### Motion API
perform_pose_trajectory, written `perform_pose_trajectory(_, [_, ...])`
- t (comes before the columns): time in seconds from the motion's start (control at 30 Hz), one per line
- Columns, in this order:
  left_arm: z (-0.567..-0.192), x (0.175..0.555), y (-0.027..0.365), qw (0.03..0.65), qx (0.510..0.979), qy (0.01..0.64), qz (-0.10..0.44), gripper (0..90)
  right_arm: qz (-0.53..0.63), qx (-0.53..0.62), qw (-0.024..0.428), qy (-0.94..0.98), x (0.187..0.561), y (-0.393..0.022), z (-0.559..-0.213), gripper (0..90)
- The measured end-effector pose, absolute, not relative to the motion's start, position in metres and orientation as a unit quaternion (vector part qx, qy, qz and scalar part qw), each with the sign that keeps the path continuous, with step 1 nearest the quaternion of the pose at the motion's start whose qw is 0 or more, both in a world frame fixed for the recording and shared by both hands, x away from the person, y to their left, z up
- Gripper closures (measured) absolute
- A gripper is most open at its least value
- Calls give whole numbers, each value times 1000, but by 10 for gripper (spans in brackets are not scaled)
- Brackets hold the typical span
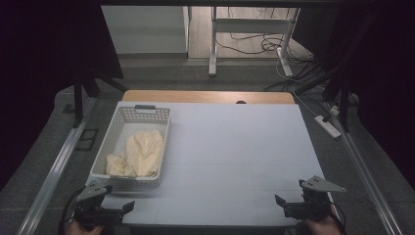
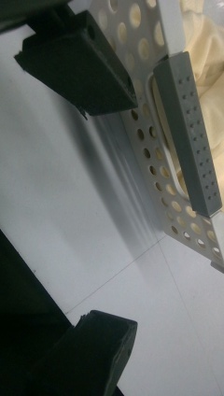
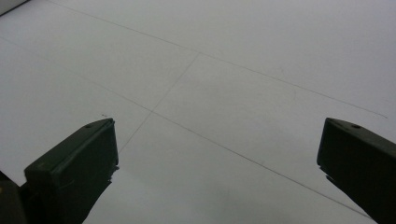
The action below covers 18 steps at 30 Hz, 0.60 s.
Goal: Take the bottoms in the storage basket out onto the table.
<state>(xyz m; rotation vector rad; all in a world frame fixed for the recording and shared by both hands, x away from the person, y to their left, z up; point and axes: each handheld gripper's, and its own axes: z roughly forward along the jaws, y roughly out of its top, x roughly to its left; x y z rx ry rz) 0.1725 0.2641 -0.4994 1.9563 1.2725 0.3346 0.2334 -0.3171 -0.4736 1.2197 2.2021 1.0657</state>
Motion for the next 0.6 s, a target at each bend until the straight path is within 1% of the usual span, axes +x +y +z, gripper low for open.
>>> perform_pose_trajectory(0.6, [-500, 175, 266, 383, 767, 502, 117, 0, 392, 437, 179, 790, 235, -320, -474, 0])
